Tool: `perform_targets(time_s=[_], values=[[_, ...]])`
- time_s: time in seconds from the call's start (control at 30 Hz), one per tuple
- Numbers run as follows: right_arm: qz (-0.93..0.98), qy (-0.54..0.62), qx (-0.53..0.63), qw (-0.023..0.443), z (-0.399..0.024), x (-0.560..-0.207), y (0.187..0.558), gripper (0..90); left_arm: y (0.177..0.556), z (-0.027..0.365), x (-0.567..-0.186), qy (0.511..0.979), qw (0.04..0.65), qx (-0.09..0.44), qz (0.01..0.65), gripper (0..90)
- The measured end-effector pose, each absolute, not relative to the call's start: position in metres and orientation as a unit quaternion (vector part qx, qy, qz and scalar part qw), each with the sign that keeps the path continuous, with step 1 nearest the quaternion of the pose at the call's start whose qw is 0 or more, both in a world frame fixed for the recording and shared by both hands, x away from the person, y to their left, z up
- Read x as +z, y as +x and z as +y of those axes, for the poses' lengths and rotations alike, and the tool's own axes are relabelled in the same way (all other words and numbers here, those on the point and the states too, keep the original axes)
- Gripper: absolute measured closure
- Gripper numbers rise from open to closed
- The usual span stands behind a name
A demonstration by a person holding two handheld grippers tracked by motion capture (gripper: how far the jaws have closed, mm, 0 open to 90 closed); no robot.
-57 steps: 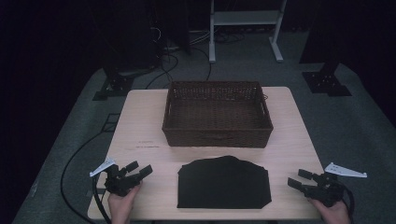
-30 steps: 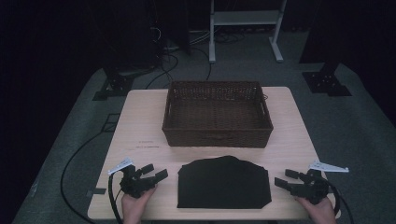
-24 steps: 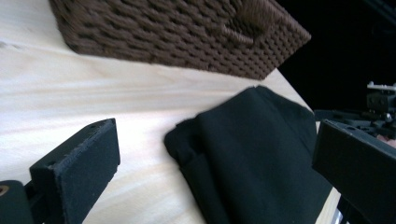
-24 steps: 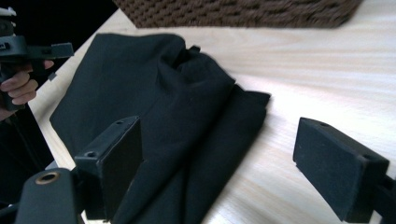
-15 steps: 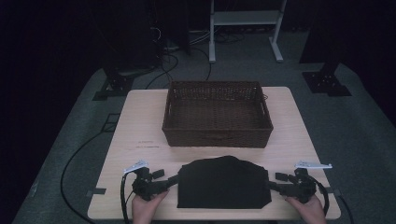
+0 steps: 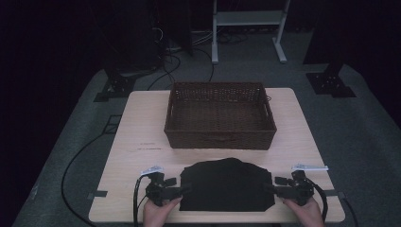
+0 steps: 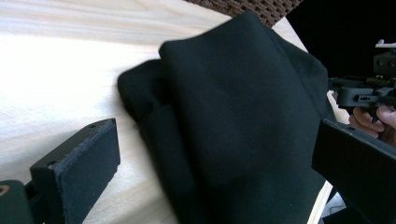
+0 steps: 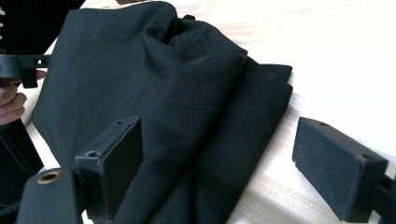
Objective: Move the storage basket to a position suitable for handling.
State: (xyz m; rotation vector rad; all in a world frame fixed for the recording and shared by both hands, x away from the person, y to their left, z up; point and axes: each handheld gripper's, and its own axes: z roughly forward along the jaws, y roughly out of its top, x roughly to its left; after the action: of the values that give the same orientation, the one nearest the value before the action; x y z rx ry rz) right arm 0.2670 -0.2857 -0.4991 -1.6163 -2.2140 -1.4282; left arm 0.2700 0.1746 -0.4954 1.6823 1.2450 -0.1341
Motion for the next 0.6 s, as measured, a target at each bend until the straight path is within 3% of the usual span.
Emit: perform_targets(time_s=[0.6], values=[[-0.716, -0.525, -0.460, 0.026, -0.266, -0.499, 0.265, 16.6, 0.271, 0.152, -0.499, 0.704, 0.500, -0.076, 0.499, 4.4]])
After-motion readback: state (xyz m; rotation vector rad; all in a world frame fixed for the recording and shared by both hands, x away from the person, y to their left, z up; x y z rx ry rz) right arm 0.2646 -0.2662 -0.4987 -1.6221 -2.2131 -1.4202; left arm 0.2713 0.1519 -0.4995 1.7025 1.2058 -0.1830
